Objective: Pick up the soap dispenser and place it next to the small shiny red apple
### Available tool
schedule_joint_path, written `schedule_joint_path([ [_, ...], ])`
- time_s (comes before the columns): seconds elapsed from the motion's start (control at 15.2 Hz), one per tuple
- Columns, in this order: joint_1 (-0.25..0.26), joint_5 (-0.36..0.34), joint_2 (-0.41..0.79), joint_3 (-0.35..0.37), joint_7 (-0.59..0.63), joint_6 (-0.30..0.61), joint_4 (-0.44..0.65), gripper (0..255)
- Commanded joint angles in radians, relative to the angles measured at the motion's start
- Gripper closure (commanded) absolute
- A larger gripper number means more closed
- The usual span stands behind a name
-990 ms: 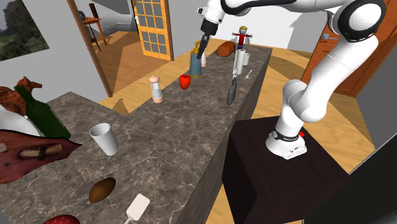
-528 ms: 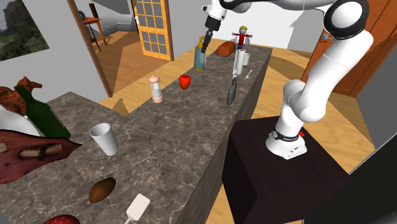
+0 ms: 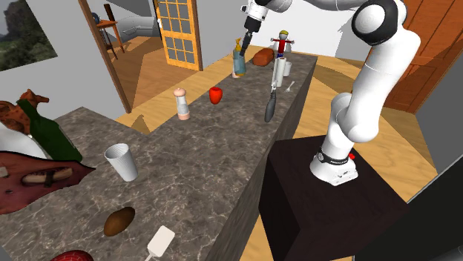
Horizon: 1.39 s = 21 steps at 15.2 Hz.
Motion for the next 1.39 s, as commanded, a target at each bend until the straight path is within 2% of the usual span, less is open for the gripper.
schedule_joint_path([
  [0.0, -0.005, 0.026, 0.035, -0.019, -0.033, -0.005, 0.025, 255],
  [0.66, -0.005, 0.038, 0.032, -0.018, -0.069, 0.123, -0.11, 255],
  [1.32, -0.004, 0.078, 0.059, -0.024, -0.123, 0.243, -0.219, 255],
])
